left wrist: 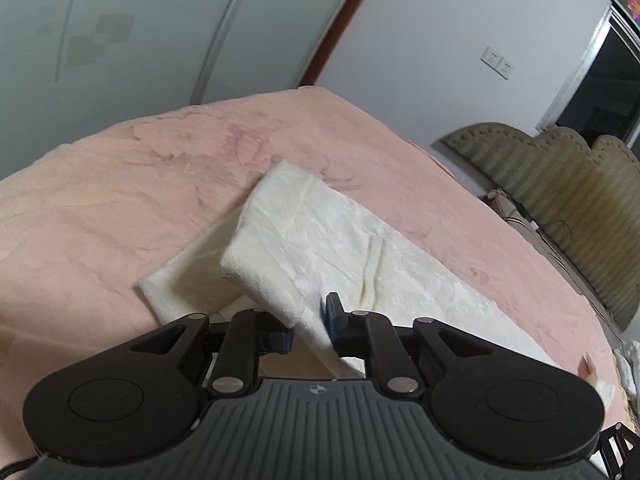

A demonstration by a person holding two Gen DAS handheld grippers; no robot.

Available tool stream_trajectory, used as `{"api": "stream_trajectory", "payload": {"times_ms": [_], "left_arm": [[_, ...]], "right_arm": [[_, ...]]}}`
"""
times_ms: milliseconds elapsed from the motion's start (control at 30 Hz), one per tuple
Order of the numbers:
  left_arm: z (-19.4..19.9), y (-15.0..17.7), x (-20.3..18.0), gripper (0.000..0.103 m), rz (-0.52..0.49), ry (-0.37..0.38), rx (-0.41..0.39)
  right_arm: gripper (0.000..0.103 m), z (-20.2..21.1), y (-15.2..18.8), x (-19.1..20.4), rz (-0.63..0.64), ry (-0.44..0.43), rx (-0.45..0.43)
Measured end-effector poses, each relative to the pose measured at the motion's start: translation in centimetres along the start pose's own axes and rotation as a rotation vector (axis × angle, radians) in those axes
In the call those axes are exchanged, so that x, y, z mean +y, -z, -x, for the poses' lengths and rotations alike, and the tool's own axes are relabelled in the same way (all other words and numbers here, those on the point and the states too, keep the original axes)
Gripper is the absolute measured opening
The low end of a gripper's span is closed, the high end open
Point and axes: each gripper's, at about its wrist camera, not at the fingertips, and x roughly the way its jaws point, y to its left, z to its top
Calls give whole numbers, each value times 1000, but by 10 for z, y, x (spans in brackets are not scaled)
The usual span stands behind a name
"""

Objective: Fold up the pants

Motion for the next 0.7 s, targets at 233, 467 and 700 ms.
{"api": "stream_trajectory", "payload": {"times_ms": [233, 467, 700], "left_arm": [[12, -4, 0, 11, -53, -9, -56], [10, 6, 0, 12, -127, -41, -29], [4, 20, -5, 23, -233, -143, -53]], "right_arm": [[3, -9, -10, -15, -149, -73, -25], [3, 31, -7, -16, -240, -215, -44], [3, 22, -10, 6, -218, -222, -16]]}}
